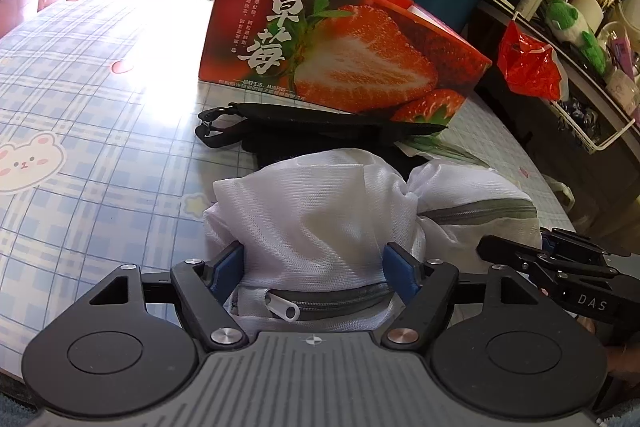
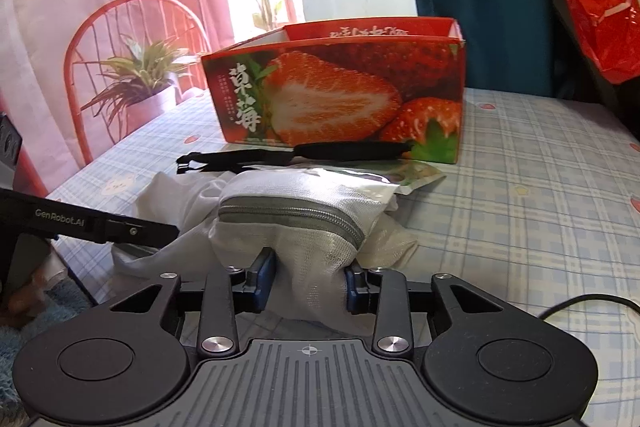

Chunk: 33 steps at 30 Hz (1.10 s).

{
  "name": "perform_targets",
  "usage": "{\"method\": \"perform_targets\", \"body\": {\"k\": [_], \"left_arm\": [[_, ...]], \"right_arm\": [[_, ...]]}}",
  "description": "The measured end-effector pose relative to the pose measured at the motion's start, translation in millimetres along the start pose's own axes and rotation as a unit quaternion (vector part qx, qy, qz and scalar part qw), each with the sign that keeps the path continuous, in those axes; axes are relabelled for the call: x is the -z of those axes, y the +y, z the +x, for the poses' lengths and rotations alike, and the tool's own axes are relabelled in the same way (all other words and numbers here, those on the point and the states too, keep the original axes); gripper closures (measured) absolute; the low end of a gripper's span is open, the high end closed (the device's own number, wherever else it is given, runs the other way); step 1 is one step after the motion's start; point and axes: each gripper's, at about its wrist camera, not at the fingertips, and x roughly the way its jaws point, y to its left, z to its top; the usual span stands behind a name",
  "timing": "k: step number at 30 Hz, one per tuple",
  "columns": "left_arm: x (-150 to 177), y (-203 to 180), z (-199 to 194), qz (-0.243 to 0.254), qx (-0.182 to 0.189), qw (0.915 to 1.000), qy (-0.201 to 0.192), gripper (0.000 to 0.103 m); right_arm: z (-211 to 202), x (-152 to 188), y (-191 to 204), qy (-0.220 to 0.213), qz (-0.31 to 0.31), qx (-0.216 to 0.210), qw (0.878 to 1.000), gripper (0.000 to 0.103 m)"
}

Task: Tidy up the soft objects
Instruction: 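Pinch the mesh bag fabric with the left gripper while the right gripper grips its zipper edge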

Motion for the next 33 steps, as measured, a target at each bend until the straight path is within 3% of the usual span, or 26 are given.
{"method": "perform_targets", "body": {"k": [2, 7, 11, 22, 24, 29, 33], "left_arm": [[0, 0, 0, 0.0, 0.0, 1.0, -0.001, 0.03], [1, 2, 0, -0.009, 0.014, 0.9999, 0.001, 0.071], [1, -1, -8, -0.003, 0.02, 0.9997, -0.016, 0.082], [-17, -23, -61, 0.042, 0.049, 0.9894, -0.13, 0.094], [-21, -26, -58, 0.045, 0.045, 0.9903, -0.123, 0.094], [-17, -12, -39, 0.004, 0.018, 0.9978, -0.064, 0.094], [-17, 4, -31, -0.036, 0.009, 0.9985, -0.04, 0.093]], "right_arm": [[0, 0, 2, 0.001, -0.003, -0.004, 1.0, 0.074], [0, 0, 4, 0.001, -0.006, -0.014, 1.0, 0.078], [-6, -2, 5, -0.014, -0.007, -0.02, 1.0, 0.082], [-43, -28, 9, -0.106, -0.032, -0.059, 0.992, 0.096], [-45, -34, 9, -0.109, -0.036, -0.058, 0.992, 0.097], [-35, -29, 5, -0.065, -0.014, -0.033, 0.997, 0.096], [-30, -17, -6, -0.04, 0.024, -0.026, 0.999, 0.082]]}}
